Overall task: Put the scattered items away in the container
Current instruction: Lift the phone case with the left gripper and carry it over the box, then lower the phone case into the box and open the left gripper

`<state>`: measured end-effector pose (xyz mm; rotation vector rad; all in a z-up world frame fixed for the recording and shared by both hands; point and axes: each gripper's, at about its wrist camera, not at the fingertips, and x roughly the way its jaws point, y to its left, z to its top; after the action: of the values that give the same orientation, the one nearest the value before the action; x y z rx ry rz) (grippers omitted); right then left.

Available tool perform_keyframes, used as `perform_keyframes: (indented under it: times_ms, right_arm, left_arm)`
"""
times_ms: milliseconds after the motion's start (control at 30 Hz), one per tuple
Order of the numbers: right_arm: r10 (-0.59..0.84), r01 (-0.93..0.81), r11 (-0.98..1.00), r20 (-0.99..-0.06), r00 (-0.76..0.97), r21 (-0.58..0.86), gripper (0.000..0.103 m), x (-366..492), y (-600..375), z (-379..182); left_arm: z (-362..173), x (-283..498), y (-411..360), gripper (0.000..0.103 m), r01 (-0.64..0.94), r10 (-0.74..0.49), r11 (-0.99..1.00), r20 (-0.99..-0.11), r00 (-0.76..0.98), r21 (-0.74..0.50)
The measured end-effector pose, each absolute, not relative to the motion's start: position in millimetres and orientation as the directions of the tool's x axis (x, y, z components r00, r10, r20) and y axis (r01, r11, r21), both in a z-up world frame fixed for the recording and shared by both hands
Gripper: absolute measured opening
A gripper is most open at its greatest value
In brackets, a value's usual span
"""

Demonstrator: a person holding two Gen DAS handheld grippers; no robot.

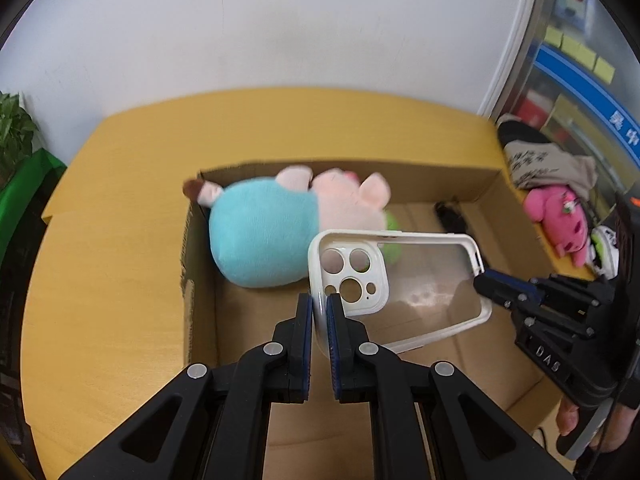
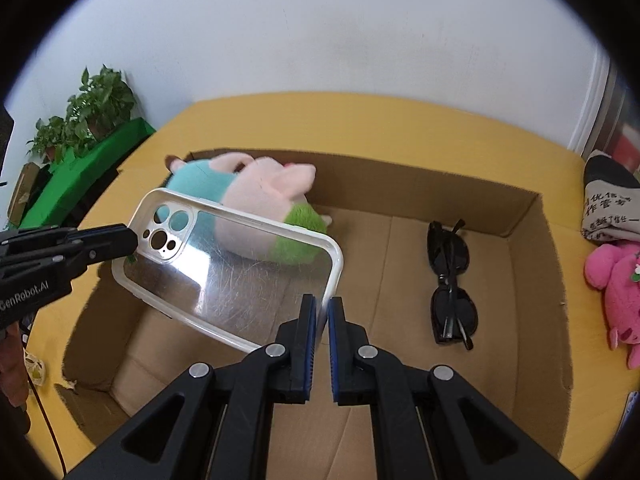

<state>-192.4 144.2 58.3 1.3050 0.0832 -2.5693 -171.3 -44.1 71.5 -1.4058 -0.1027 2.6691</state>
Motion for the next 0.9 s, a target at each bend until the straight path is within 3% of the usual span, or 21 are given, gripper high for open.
perform_keyframes:
  times_ms: [233,700,800,867,900]
  right_arm:
    - [-0.198,0.249,-0.964,-0.875,-0.442,0.092,0.005,-220.5,133.9,16.7]
    - [-0.201,0.306,-0.947,-0.927,-0.316,0.101,0.010,-226.0,100.6,-24.5]
    - [-0.213,0.328,-0.939,-0.921,-0.327,0.101,0.016,-221.0,99.1,-20.2]
    - [-0.238,0.335,-0.935,-0.909,-0.343,0.119,0.026,-216.9,103.7,-10.7]
    - [-0.243,0.332,-0.935,-0.902,-0.357,0.121,0.032,-213.7,106.8,-4.8]
  left_arm:
    - [29.5,-192.3,-53.0,0.007,-0.048,0.114,-0.993,-0.877,-0.467,-0.103]
    - [-15.4,-197.6,-74.0,0.007,0.050,0.012,-0.998,-0.953,-0.303,-0.028]
    - [-6.7,-192.1,-76.2,0.015,0.044,0.044,-0.997,-0.939,-0.341,-0.063]
    - [2.0,-185.2,-74.6,0.032,0.038,0.038,-0.998,-0.928,-0.369,-0.055]
    - [8.1,-179.7,-72.7,0.035,0.033,0.026,-0.999,-0.921,-0.389,-0.043]
